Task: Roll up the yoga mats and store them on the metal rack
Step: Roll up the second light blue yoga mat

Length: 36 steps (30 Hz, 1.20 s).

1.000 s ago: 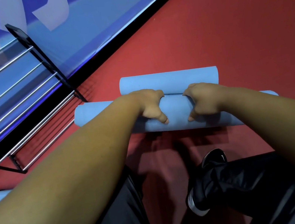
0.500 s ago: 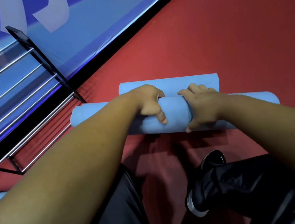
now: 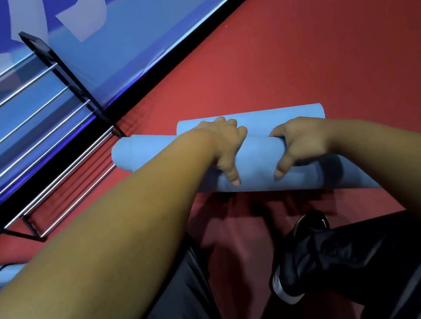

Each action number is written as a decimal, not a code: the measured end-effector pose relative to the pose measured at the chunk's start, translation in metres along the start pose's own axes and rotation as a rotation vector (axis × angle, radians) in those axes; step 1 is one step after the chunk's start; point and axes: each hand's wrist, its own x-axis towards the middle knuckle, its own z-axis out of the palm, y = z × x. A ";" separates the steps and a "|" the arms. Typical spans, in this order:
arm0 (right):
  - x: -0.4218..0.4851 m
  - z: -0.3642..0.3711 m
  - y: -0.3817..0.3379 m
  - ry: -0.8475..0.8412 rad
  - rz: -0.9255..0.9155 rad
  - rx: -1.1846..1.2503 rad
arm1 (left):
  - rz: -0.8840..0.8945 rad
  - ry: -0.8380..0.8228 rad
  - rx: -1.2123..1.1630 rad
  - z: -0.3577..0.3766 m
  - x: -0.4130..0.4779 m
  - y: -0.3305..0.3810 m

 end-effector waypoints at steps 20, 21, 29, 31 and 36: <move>-0.001 0.015 -0.026 0.072 -0.068 -0.229 | -0.107 -0.208 -0.293 0.003 0.001 -0.004; 0.000 0.015 -0.025 0.059 -0.072 -0.224 | -0.099 -0.221 -0.250 0.004 0.002 0.000; -0.001 0.004 -0.011 -0.011 -0.027 -0.008 | -0.034 -0.031 -0.038 0.004 0.009 0.030; -0.003 0.004 -0.011 -0.035 -0.023 0.034 | -0.035 -0.010 -0.101 0.000 0.008 0.024; -0.003 0.012 -0.019 -0.019 -0.035 -0.089 | -0.052 -0.019 -0.237 0.002 0.005 0.008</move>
